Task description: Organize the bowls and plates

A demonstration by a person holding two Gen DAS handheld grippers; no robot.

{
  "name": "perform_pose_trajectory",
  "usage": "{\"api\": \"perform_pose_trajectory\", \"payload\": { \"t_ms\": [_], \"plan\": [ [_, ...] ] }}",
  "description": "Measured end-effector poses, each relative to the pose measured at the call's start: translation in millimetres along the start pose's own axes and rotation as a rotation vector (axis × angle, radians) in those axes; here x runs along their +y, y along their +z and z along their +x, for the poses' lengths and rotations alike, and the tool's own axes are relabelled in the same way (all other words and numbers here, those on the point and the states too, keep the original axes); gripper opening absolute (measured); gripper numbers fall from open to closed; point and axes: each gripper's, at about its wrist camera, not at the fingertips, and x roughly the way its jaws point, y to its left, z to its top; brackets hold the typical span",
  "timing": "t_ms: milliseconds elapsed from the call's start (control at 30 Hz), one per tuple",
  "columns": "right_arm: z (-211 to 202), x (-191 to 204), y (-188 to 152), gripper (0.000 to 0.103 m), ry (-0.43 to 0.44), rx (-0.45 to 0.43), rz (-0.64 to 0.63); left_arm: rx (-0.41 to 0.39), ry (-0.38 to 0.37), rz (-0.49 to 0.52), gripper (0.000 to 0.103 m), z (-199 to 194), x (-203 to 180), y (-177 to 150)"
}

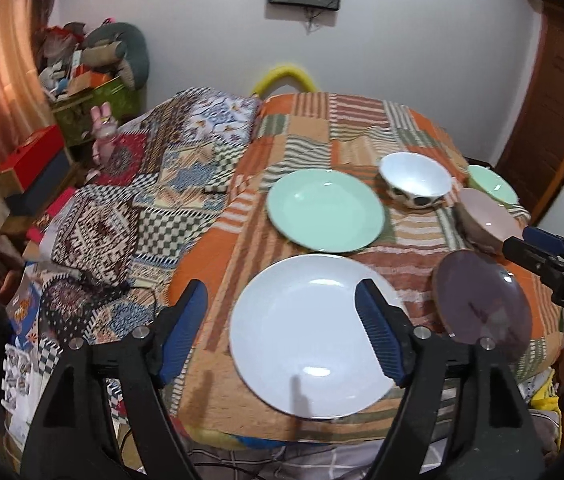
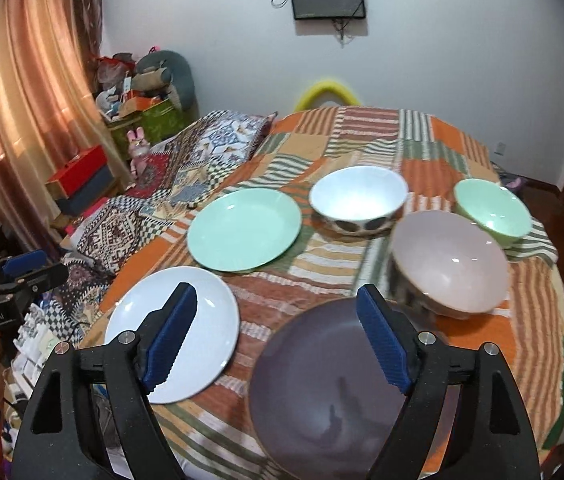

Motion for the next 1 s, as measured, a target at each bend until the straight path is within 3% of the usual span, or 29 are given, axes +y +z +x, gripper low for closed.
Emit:
{"api": "perform_pose_trajectory", "payload": {
  "t_ms": [533,667,733,833,1000],
  "plan": [
    [75,19,-9,0.080,0.008,0.179,-0.048,0.169,0.016,-0.129,0.078,75,53,-40],
    [91,25,-11,0.078,0.000,0.221,-0.096,0.199,0.012,-0.156,0.072,88,61,-49],
    [97,27,-10,0.071,0.004,0.237,-0.114,0.220,0.001,-0.158,0.061,94,61,-53],
    [106,28,-10,0.057,0.023,0.276,-0.125,0.241,-0.018,-0.173,0.054,100,64,-57],
    [119,32,-13,0.044,0.057,0.333,-0.119,0.258,-0.045,-0.198,0.043,106,69,-61]
  ]
}}
